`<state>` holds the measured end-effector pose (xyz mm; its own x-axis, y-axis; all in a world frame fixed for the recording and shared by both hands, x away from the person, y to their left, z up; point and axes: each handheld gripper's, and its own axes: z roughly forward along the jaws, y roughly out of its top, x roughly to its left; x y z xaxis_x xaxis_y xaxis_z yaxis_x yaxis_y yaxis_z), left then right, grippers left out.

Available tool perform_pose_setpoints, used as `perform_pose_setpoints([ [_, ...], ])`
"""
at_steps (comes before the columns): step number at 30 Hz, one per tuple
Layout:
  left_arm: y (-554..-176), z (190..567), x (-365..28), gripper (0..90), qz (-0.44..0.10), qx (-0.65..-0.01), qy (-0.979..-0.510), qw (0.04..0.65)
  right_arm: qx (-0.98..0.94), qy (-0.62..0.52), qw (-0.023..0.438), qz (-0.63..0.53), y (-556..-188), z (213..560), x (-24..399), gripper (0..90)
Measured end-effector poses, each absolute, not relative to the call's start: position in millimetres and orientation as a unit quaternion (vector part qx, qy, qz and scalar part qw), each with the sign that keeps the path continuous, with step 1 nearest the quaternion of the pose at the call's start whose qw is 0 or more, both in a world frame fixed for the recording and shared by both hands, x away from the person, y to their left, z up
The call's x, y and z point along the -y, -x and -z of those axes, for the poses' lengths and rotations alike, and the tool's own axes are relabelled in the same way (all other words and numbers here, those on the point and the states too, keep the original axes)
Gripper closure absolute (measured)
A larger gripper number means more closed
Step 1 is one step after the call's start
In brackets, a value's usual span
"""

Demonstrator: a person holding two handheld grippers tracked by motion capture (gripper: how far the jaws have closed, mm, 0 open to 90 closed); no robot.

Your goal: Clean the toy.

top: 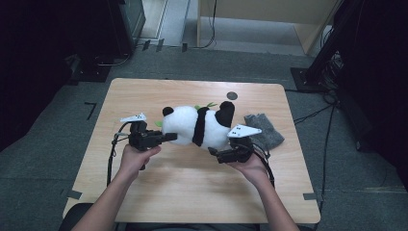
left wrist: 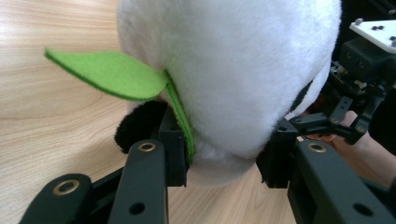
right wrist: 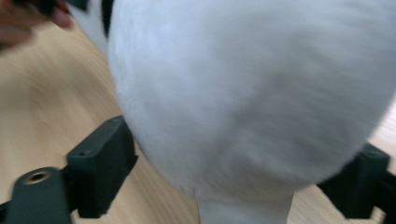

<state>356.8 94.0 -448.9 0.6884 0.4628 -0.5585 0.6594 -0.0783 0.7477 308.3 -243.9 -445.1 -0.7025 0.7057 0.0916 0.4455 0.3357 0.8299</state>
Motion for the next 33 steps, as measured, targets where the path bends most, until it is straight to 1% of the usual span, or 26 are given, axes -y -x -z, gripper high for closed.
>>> perform_pose_setpoints([
  [2,-355.9,449.9,-92.0,59.6,0.085,-0.382,-0.731,0.559,-0.806,-0.362,0.174,-0.435,-305.4,444.7,240.6,22.1],
  [5,-355.3,449.9,-90.2,54.5,0.076,-0.377,-0.734,0.560,-0.795,-0.370,0.177,-0.447,-304.7,440.3,245.8,30.0],
  [7,-353.4,448.3,-87.7,47.9,0.052,-0.369,-0.745,0.553,-0.790,-0.374,0.175,-0.454,-304.0,437.8,248.7,31.9],
  [11,-349.1,447.7,-85.4,38.1,-0.001,-0.341,-0.767,0.544,-0.786,-0.389,0.146,-0.458,-307.1,437.7,252.0,32.6],
  [12,-347.7,448.2,-85.0,36.8,-0.019,-0.329,-0.776,0.538,-0.784,-0.392,0.139,-0.461,-308.3,437.8,253.1,32.6],
  [15,-345.7,450.0,-83.9,35.3,-0.041,-0.306,-0.791,0.528,-0.771,-0.408,0.105,-0.478,-311.6,436.3,257.9,32.6],
  [17,-345.6,451.3,-82.8,35.2,-0.038,-0.302,-0.795,0.525,-0.763,-0.418,0.090,-0.486,-312.2,435.0,261.5,32.5],
  [19,-346.7,453.6,-81.6,35.3,-0.016,-0.309,-0.792,0.526,-0.755,-0.425,0.082,-0.492,-312.7,433.9,264.8,31.8],
  [20,-347.7,455.1,-81.2,35.9,-0.001,-0.316,-0.790,0.526,-0.753,-0.427,0.081,-0.495,-312.5,433.1,266.4,30.8],
  [22,-348.9,456.1,-80.9,37.9,0.014,-0.323,-0.787,0.525,-0.751,-0.424,0.084,-0.499,-312.3,431.8,268.8,28.6],
  [25,-349.7,456.8,-80.2,40.9,0.017,-0.327,-0.785,0.525,-0.753,-0.417,0.092,-0.500,-311.6,430.2,269.7,27.1],
  [33,-351.3,454.8,-84.7,40.6,0.039,-0.346,-0.779,0.521,-0.761,-0.417,0.079,-0.491,-313.4,429.9,269.2,22.4],
])
